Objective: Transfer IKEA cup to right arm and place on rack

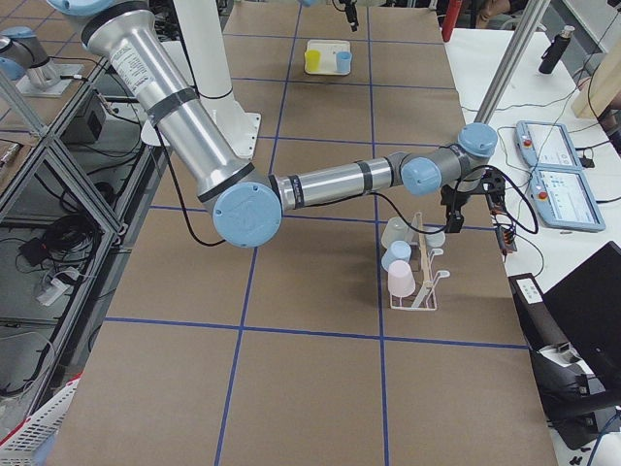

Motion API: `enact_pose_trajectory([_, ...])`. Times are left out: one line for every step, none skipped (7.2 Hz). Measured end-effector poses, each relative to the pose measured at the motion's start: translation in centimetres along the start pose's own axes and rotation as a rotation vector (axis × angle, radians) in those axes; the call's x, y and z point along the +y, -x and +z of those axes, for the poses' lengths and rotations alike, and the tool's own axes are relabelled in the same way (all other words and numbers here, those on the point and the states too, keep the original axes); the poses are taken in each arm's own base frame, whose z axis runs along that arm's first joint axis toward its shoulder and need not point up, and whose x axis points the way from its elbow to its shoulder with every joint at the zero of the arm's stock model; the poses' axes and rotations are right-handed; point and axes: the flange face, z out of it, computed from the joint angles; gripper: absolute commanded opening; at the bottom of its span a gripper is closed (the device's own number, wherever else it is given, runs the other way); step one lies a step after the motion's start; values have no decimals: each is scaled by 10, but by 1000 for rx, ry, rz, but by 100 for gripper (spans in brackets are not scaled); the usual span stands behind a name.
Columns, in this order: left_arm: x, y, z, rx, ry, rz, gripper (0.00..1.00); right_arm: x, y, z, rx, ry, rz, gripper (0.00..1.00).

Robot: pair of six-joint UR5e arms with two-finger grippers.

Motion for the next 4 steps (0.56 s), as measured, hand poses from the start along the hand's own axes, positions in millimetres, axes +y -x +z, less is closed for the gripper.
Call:
enact_pose_trajectory([21, 16, 0, -41, 51, -20, 100, 0, 6, -6, -6, -10, 7, 98])
enact_pose_trajectory([39, 21, 8, -56, 114, -39, 100, 1, 11, -12, -12, -20, 18, 98])
enact_pose_trajectory([62, 11, 26, -56, 199, -66, 100, 3, 16, -17, -19, -29, 30, 98])
enact_pose_trajectory([88, -8, 48, -64, 271, -94, 100, 5, 20, -21, -23, -36, 38, 98])
